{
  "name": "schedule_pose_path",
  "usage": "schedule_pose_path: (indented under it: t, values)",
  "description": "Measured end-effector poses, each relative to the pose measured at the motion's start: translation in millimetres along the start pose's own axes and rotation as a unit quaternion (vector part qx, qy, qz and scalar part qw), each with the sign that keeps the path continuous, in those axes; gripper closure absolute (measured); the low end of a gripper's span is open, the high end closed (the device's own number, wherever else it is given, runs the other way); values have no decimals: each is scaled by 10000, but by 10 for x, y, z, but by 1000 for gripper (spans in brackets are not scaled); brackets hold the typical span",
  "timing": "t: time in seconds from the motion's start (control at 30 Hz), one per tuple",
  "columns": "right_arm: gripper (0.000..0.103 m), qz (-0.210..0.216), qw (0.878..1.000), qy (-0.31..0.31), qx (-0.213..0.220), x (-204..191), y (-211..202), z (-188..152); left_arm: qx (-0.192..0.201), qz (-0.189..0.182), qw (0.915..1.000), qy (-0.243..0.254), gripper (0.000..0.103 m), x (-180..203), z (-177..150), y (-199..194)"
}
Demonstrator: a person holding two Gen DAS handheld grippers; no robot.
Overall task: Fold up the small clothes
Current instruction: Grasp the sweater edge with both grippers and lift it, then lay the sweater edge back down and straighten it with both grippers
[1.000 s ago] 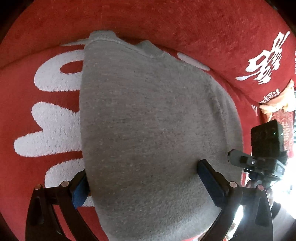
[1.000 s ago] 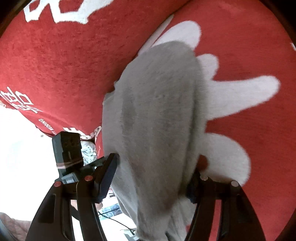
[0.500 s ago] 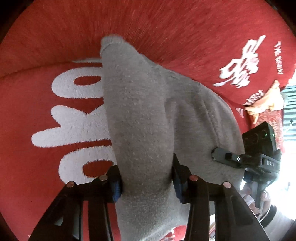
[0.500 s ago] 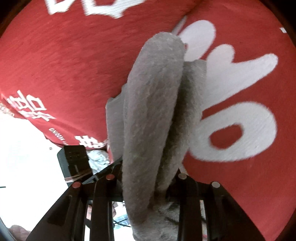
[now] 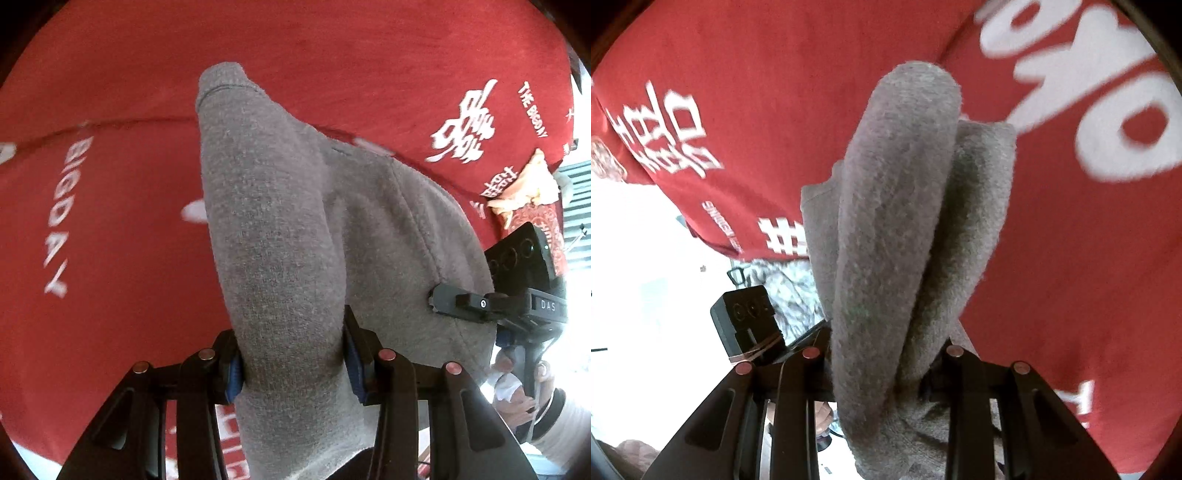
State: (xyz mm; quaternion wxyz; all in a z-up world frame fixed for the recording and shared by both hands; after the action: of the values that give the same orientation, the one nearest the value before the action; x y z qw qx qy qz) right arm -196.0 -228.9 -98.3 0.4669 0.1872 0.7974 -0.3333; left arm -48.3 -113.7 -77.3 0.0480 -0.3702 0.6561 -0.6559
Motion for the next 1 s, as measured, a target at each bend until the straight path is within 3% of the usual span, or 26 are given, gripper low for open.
schedule_pose_path:
  t: [0.2, 0.3, 0.4, 0.47, 0.6, 0.63, 0.67, 0.73, 0.8, 0.9, 1.0]
  values:
    - [70, -44, 9998, 134, -169, 33, 554, -84, -69, 137, 9993, -334, 57, -531, -205, 43]
    - [70, -283, 9992, 196, -181, 82, 716, -42, -44, 229, 9987, -463, 57, -719, -231, 111]
    - [63, -995, 9949, 148, -110, 139, 726, 11, -2, 524, 9970, -565, 57, -891, -263, 157]
    - [57, -1483, 9889, 63, 52, 188, 611, 28, 121, 474, 9969, -614, 57, -957, -282, 128]
    - [56, -2027, 9786, 130, 342, 164, 400, 125, 319, 514, 9955, -727, 57, -1077, -361, -18]
    - [59, -2088, 9771, 164, 380, 178, 351, 136, 381, 548, 9950, -745, 57, -1076, -367, -54]
    - [76, -2144, 9757, 175, 405, 180, 321, 145, 444, 587, 9945, -747, 57, -1079, -373, -91]
    - [81, -2265, 9732, 100, 387, 85, 352, 194, 527, 692, 9936, -724, 57, -1068, -375, -124]
    - [84, -2699, 9621, -146, 359, 54, 389, 199, 457, 922, 9921, -719, 57, -1075, -374, -59]
    - [89, -3635, 9293, -591, 288, 215, 390, 268, 364, 1190, 9896, -723, 57, -1103, -361, 110]
    - [89, -3885, 9186, -653, 328, 353, 374, 366, 409, 1348, 9875, -714, 50, -1124, -376, 133]
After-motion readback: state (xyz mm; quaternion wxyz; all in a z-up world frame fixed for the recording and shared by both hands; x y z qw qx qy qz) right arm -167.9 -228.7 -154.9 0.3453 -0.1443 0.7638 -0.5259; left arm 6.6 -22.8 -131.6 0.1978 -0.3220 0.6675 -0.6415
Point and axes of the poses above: each gripper's, at about its wrist camera, not at the fingertips, and y roughly the way its jaws point, x to its right, z to its top, the point moved 7 cm from there along y, roughly the way its jaws point, and after that the axes turned 13 degrees about -x, right-handed, at the moved point
